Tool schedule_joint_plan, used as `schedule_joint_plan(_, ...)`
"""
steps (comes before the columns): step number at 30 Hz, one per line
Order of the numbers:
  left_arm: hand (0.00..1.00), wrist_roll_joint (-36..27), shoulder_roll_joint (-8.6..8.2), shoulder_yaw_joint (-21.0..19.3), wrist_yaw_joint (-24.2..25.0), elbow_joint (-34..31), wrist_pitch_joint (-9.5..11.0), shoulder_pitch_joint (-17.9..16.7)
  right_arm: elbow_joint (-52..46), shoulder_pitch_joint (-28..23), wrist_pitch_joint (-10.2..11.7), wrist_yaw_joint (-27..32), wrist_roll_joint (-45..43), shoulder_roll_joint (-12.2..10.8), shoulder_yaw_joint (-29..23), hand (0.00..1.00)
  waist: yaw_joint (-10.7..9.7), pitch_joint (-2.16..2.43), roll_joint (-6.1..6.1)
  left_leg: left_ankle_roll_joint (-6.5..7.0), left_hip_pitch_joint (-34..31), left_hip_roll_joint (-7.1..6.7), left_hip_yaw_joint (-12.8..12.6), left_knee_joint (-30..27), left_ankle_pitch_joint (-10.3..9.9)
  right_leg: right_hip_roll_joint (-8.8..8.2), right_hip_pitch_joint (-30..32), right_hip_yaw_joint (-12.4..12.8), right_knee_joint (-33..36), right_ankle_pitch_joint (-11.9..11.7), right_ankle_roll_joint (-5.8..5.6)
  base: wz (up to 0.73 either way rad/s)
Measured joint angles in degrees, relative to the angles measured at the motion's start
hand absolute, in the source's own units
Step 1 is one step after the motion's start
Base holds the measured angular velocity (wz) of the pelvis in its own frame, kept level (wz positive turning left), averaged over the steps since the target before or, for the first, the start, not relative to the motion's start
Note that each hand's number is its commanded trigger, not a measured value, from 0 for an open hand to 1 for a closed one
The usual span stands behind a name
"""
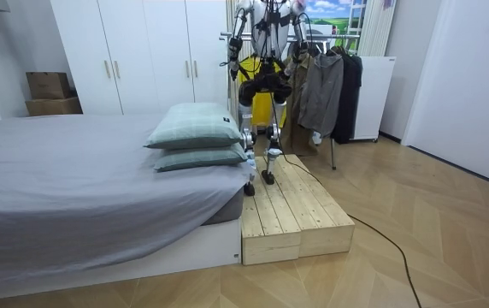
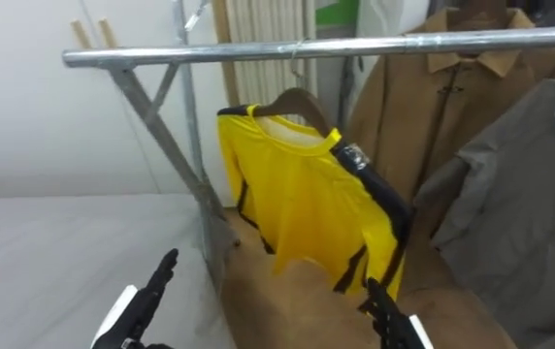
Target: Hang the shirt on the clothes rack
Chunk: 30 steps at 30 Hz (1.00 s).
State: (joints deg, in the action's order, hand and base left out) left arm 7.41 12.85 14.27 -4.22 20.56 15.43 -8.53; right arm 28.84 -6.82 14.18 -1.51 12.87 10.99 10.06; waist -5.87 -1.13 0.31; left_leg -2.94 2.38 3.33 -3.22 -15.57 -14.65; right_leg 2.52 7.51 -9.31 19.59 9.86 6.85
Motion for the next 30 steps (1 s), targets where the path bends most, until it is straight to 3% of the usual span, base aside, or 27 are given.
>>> schedule_joint_plan(5, 0.00, 0.47, -0.13, 0.50, 0.16, 0.08, -0.01, -0.17, -0.18, 0.41, 0.02, -1.04, -3.75, -0.29, 0.47, 0.00, 1.92, 0.14, 0.26, -0.07, -4.04, -0.05, 3.81, -3.08, 0.05, -1.29, 0.03, -4.96, -0.61, 0.10, 0.04, 0.56)
schedule_joint_plan(7, 0.00, 0.60, -0.05, 0.34, 0.42, 0.09, -0.02, -0.16, -0.06, 1.10, 0.02, -1.27, -6.10, -0.31, 0.75, 0.00, 2.31, 0.26, 0.45, -0.26, -6.31, 0.13, 3.46, -3.99, 0.51, -1.95, 0.54, -7.67, -0.92, -0.21, 0.49, 0.72)
schedule_joint_plan(9, 0.00, 0.42, -0.12, 0.55, 1.81, 0.08, -0.02, -0.33, 1.30, 1.41, 0.20, -1.90, -6.53, -0.17, 0.97, 0.00, 2.89, 0.27, 0.43, -0.27, -9.12, 0.73, 1.43, -4.44, 2.34, -3.53, 0.27, -12.96, -1.58, -0.42, 0.77, 1.03)
schedule_joint_plan(10, 0.00, 0.31, -0.12, 0.55, 2.22, 0.08, -0.01, -0.32, 2.23, 1.66, 0.21, -2.03, -6.54, -0.15, 0.96, 0.00, 2.90, 0.28, 0.41, -0.23, -9.90, 0.85, 1.06, -4.44, 2.95, -3.72, 0.14, -14.30, -2.08, -0.47, 0.76, 1.28)
schedule_joint_plan(11, 0.00, 0.00, -0.08, 0.55, 2.71, 0.11, -0.02, -0.41, 4.45, 2.52, 0.22, -2.38, -6.56, -0.08, 1.03, 0.00, 3.24, 0.28, 0.32, 0.08, -11.27, 1.19, -1.38, -4.07, 4.69, -4.56, -0.17, -17.48, -2.85, -0.55, 0.90, 1.38)
schedule_joint_plan(12, 0.00, 0.16, -0.09, 0.62, 3.10, 0.13, -0.01, -0.64, 6.64, 3.21, 0.23, -2.40, -6.54, 0.14, 1.03, 0.00, 3.34, 0.29, 0.31, 0.71, -12.47, 1.61, -5.37, -3.54, 6.71, -5.51, -0.80, -21.07, -3.91, -0.57, 0.94, 1.43)
schedule_joint_plan(13, 0.00, 0.26, -0.11, 0.69, 3.39, 0.13, 0.01, -0.68, 7.26, 3.25, 0.23, -2.41, -6.55, 0.33, 1.01, 0.00, 3.34, 0.40, 0.38, 0.99, -12.89, 2.02, -7.59, -3.84, 7.33, -5.99, -0.82, -23.02, -4.26, -0.57, 0.96, 1.62)
schedule_joint_plan(14, 0.00, 0.33, -0.17, 0.84, 3.86, 0.33, 0.11, -0.75, 8.93, 3.40, 0.51, -2.45, -6.55, 0.61, 0.85, 0.00, 3.35, 0.42, 0.39, 1.18, -13.75, 3.53, -12.37, -6.39, 7.41, -6.88, -1.05, -27.11, -4.63, -0.37, 1.07, 1.62)
schedule_joint_plan(15, 0.00, 0.32, -0.05, 1.14, 4.13, 0.47, 0.11, -0.77, 10.56, 3.50, 0.81, -2.47, -6.45, 0.64, 0.83, 0.00, 3.49, 0.38, 0.31, 2.09, -13.64, 5.08, -15.92, -10.00, 6.31, -7.46, -1.94, -30.48, -5.08, -0.11, 0.96, 2.02)
schedule_joint_plan(16, 0.00, 0.34, 0.13, 1.38, 4.47, 0.47, 0.15, -0.64, 11.56, 3.71, 0.82, -2.62, -6.22, 0.56, 0.79, 0.00, 3.65, 0.43, 0.54, 2.06, -13.60, 7.23, -18.76, -14.21, 4.71, -7.79, -2.71, -34.23, -5.68, 0.53, 0.16, 1.67)
schedule_joint_plan(17, 0.00, 0.35, 0.16, 1.48, 4.50, 0.47, 0.18, -0.56, 11.76, 3.76, 0.82, -2.79, -6.06, 0.52, 0.76, 0.00, 3.66, 0.49, 0.64, 1.94, -13.44, 8.24, -19.89, -15.70, 4.00, -8.01, -2.85, -36.14, -5.76, 0.72, 0.03, 1.75)
schedule_joint_plan(18, 0.00, 0.43, 0.09, 1.57, 4.50, 0.86, 0.27, -0.24, 12.10, 4.01, 0.93, -3.13, -6.05, 0.42, 0.78, 0.00, 3.36, 0.39, 0.59, 2.10, -12.52, 9.65, -21.93, -17.36, 2.93, -8.67, -3.61, -40.02, -5.84, 0.87, -0.07, 1.41)
schedule_joint_plan(19, 0.00, 0.67, 0.06, 1.69, 4.49, 1.26, 0.29, -0.04, 12.79, 4.30, 1.10, -3.42, -6.06, 0.33, 0.82, 0.00, 3.16, 0.37, 0.55, 1.93, -11.78, 10.21, -22.81, -17.53, 2.69, -9.02, -4.00, -42.23, -5.91, 0.90, -0.12, 1.81)
schedule_joint_plan(20, 0.00, 1.23, -0.09, 2.02, 4.48, 1.89, 0.29, 0.26, 14.05, 4.70, 1.14, -3.95, -6.04, 0.31, 0.85, 0.00, 2.86, 0.36, 0.54, 2.20, -10.28, 11.13, -23.90, -17.60, 2.16, -9.78, -4.71, -46.24, -5.86, 1.17, -0.58, 1.78)
schedule_joint_plan(21, 0.00, 1.88, -0.13, 2.58, 4.39, 1.89, 0.29, 0.28, 14.91, 4.83, 1.14, -4.53, -5.99, 0.32, 0.91, 0.00, 2.93, 0.36, 0.59, 1.64, -8.56, 11.89, -24.89, -17.43, 1.68, -10.19, -5.15, -49.16, -5.72, 1.31, -0.84, 1.71)
schedule_joint_plan(23, 0.00, 2.36, -0.29, 3.12, 4.32, 1.83, 0.30, 0.27, 15.51, 5.24, 0.91, -5.56, -5.58, 0.20, 1.28, 0.00, 3.63, 0.36, 0.83, -0.19, -6.86, 12.24, -26.92, -14.31, 0.30, -10.77, -5.17, -52.58, -4.63, 1.68, -1.86, 1.24)
schedule_joint_plan(24, 0.00, 2.32, -0.28, 3.44, 3.72, 1.81, 0.31, 0.16, 15.67, 6.18, 0.82, -6.33, -4.88, 0.14, 1.92, 0.00, 5.13, 0.42, 1.40, -0.79, -6.65, 12.22, -27.05, -10.62, -1.39, -10.99, -4.33, -52.89, -2.79, 2.06, -2.62, 0.82)
schedule_joint_plan(25, 0.00, 2.29, -0.31, 3.51, 3.52, 1.80, 0.30, 0.14, 15.90, 6.95, 0.82, -6.86, -4.69, 0.11, 2.31, 0.00, 5.23, 0.50, 1.94, -1.94, -6.79, 12.27, -26.13, -9.04, -3.11, -10.90, -3.60, -51.10, -1.41, 2.19, -3.27, 0.77)
schedule_joint_plan(26, 0.00, 2.24, -0.12, 3.72, 3.50, 1.93, 0.20, 0.18, 17.66, 8.29, 0.75, -7.46, -4.36, -1.15, 2.49, 0.00, 4.83, 0.33, 1.16, -1.41, -6.93, 11.35, -24.90, -8.42, -2.50, -11.33, -2.89, -43.81, 0.24, 1.88, -3.05, 1.02)
schedule_joint_plan(27, 0.00, 2.26, -0.26, 4.05, 3.50, 1.92, 0.29, 0.14, 18.68, 8.34, 0.75, -7.92, -4.16, -1.51, 2.40, 0.00, 4.58, 0.52, 0.69, -1.02, -6.14, 10.33, -24.21, -7.30, -1.51, -10.87, -2.77, -38.10, 0.04, 1.61, -2.60, 1.03)
schedule_joint_plan(28, 0.00, 2.26, -1.15, 3.98, 3.39, 1.93, 0.73, 0.02, 19.58, 8.65, 0.74, -8.23, -3.68, -1.46, 2.40, 0.00, 5.95, 0.61, 0.90, -0.42, -5.29, 9.57, -24.22, -6.55, -0.87, -10.82, -2.89, -34.89, 0.09, 1.37, -2.44, 0.51)
schedule_joint_plan(30, 0.00, 2.25, -1.20, 3.89, 3.18, 1.93, 1.55, -0.09, 19.96, 9.40, 0.71, -9.01, -1.56, -1.63, 3.77, 0.00, 8.63, 0.59, 1.00, -0.27, -4.35, 8.96, -24.78, -5.98, -0.84, -10.94, -2.90, -33.63, 0.07, 1.11, -2.45, -0.15)
